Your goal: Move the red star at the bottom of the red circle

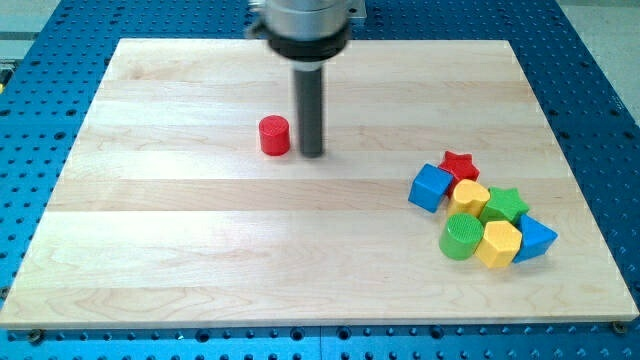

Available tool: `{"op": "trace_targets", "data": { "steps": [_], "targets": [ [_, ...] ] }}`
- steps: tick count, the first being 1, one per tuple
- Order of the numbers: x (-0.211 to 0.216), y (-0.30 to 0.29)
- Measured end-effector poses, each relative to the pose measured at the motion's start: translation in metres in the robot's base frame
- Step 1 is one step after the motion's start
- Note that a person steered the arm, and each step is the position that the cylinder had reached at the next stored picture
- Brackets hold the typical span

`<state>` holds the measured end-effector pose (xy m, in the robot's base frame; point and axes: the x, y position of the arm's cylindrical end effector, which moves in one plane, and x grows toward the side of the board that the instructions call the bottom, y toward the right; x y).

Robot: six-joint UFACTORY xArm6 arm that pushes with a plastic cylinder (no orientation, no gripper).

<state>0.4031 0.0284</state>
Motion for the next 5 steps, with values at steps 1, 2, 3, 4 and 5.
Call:
{"op": "trace_targets", "data": {
  "steps": [1, 2, 3, 4, 5],
  "targets": [
    [-0.015, 0.128],
    [-0.008, 0.221],
    [0.029, 0.225],
    [0.063, 0.222],
    [0.073, 0.174]
  ]
}}
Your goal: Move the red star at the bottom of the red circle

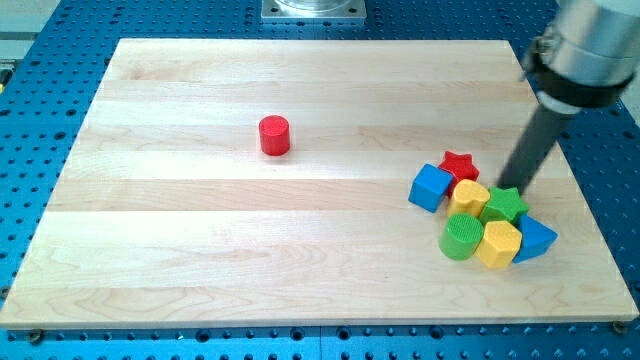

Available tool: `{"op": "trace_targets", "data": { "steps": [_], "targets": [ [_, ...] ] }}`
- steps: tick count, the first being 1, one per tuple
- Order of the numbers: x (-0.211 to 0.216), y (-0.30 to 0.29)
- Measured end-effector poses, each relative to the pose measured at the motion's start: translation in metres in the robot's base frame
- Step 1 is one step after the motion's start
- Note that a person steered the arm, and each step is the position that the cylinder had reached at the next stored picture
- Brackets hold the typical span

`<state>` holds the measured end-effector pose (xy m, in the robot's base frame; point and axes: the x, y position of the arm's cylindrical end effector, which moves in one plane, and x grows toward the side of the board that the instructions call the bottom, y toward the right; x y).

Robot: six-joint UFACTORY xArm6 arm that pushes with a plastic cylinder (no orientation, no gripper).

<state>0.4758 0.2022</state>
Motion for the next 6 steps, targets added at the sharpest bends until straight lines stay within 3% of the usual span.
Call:
{"op": "trace_targets", "data": {
  "steps": [2, 3, 4, 5, 6],
  "targets": [
    [-0.003, -0.119],
    [-0.018, -0.117],
    [-0.021, -0.062],
    [-0.04, -0.042],
    [-0.057, -0.099]
  ]
}}
